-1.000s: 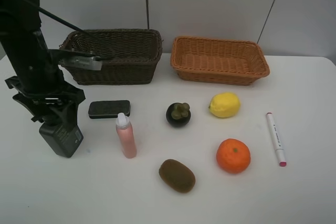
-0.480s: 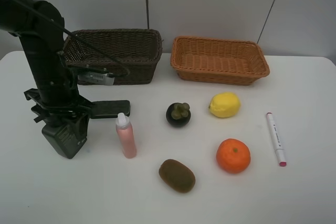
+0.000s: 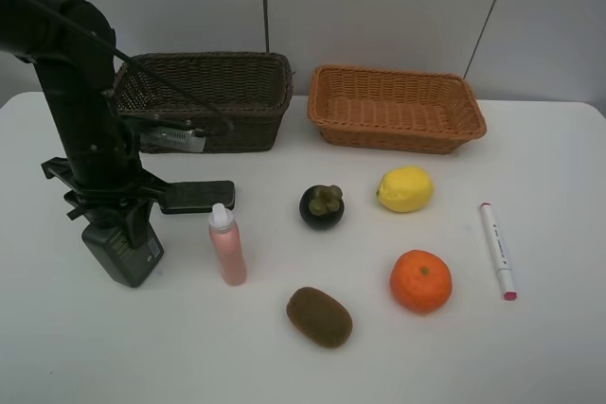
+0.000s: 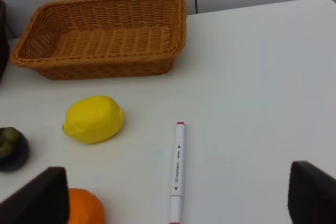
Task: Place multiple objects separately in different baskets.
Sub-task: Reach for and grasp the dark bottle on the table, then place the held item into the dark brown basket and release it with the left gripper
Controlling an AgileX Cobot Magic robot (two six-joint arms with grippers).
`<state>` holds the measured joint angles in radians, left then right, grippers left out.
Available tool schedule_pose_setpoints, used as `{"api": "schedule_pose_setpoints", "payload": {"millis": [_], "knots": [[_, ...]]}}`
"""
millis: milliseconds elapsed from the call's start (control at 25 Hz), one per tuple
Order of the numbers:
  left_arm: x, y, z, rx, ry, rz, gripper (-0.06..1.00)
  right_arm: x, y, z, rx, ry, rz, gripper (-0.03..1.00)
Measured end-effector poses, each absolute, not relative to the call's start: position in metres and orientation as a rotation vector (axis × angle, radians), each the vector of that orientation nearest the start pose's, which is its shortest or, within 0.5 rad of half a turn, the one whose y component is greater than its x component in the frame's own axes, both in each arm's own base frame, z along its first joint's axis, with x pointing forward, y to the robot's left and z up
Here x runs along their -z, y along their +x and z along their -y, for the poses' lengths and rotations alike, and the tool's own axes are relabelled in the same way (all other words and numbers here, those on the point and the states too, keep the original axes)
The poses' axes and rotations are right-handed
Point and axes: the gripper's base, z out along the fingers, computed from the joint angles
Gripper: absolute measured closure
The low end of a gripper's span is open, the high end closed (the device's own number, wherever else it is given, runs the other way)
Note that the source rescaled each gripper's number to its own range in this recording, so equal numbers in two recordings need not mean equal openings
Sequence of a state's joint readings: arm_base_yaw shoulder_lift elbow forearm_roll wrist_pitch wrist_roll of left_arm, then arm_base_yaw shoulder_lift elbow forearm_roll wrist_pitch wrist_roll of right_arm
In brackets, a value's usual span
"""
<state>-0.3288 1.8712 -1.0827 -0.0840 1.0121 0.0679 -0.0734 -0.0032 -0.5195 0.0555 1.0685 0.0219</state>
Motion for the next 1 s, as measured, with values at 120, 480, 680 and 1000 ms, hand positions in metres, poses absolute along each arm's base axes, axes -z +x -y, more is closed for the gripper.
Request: {"api": "schedule_pose_setpoints", "payload": {"millis": [120, 480, 680, 1000], "knots": [[-0.179, 0.303, 0.115, 0.164, 0.52, -3.201, 0.8, -0.282, -0.008, -0.005, -0.034, 0.093, -2.026, -0.02], [-0.281, 0.386, 0.112, 0.296, 0.27, -2.865, 0.8, -0.282, -0.008, -0.005, -0.034, 0.093, -2.026, -0.02], [-0.265, 0.451, 0.092, 0.285, 0.131, -2.806, 0.8, -0.282, -0.008, -0.005, -0.034, 0.093, -2.026, -0.02], [-0.229, 0.504, 0.076, 0.151, 0.104, -2.741, 0.67, -0.282, -0.008, -0.005, -0.034, 0.093, -2.026, -0.02]]}}
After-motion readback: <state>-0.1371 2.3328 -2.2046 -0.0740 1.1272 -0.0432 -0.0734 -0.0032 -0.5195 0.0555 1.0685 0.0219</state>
